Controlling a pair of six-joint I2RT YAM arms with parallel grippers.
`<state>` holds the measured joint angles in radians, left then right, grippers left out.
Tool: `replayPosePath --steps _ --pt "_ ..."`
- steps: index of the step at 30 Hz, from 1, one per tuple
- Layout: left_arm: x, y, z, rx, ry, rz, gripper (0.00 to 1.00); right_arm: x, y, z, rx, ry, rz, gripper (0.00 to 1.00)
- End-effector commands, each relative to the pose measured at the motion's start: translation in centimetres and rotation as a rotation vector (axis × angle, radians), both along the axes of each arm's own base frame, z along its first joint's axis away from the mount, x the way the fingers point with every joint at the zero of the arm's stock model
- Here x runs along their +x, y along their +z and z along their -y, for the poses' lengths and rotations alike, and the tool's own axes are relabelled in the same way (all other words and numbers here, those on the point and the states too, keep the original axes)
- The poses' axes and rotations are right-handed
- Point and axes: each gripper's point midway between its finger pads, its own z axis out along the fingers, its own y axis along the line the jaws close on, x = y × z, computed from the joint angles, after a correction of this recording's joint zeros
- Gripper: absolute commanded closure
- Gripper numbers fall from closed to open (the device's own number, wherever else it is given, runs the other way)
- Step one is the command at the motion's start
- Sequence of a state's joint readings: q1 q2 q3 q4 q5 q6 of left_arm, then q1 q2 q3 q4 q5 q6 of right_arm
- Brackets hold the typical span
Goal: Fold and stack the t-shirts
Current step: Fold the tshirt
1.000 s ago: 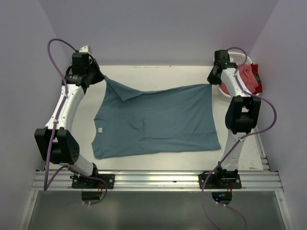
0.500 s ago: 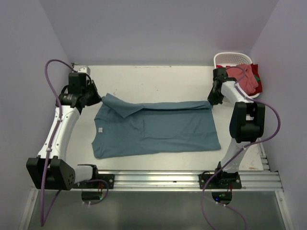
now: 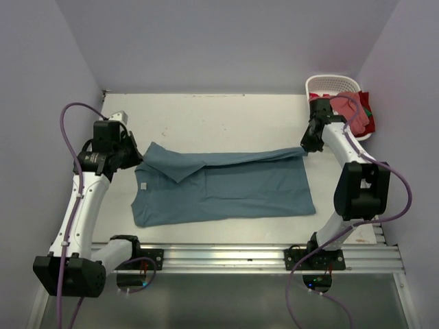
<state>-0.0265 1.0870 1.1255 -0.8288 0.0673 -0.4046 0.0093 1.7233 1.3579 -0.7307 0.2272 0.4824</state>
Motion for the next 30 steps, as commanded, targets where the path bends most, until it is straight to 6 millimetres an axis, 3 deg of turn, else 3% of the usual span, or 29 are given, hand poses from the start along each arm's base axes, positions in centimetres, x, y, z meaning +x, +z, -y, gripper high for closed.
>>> replayPosePath --steps 1,16,26,27,29,30 --pt "-2.0 -1.6 0.0 -0.008 -0.009 -0.059 1.00 -0.9 1.2 0.4 -0.029 -0.009 0.015 1.00" --pt "-5.0 -2.0 -0.4 0.007 0.005 -0.099 1.00 -3.5 -0.1 0.2 -0.060 0.004 -0.050 1.00" --pt "-6.0 -3.6 -0.8 0.027 0.013 -0.149 1.00 -4.6 -0.6 0.2 -0.077 0.011 -0.083 1.00" --pt "-6.2 -3.9 -0.8 0.030 0.017 -0.163 0.91 -4.7 -0.6 0.2 -0.080 0.010 -0.089 0.86" --pt "-6.6 -4.2 -1.3 0.048 0.036 -0.192 0.63 -5.0 -0.3 0.2 -0.086 0.006 -0.101 0.62" --pt "-6.8 -4.2 -1.4 0.049 0.053 -0.197 0.02 -5.1 -0.2 0.3 -0.090 0.005 -0.106 0.46"
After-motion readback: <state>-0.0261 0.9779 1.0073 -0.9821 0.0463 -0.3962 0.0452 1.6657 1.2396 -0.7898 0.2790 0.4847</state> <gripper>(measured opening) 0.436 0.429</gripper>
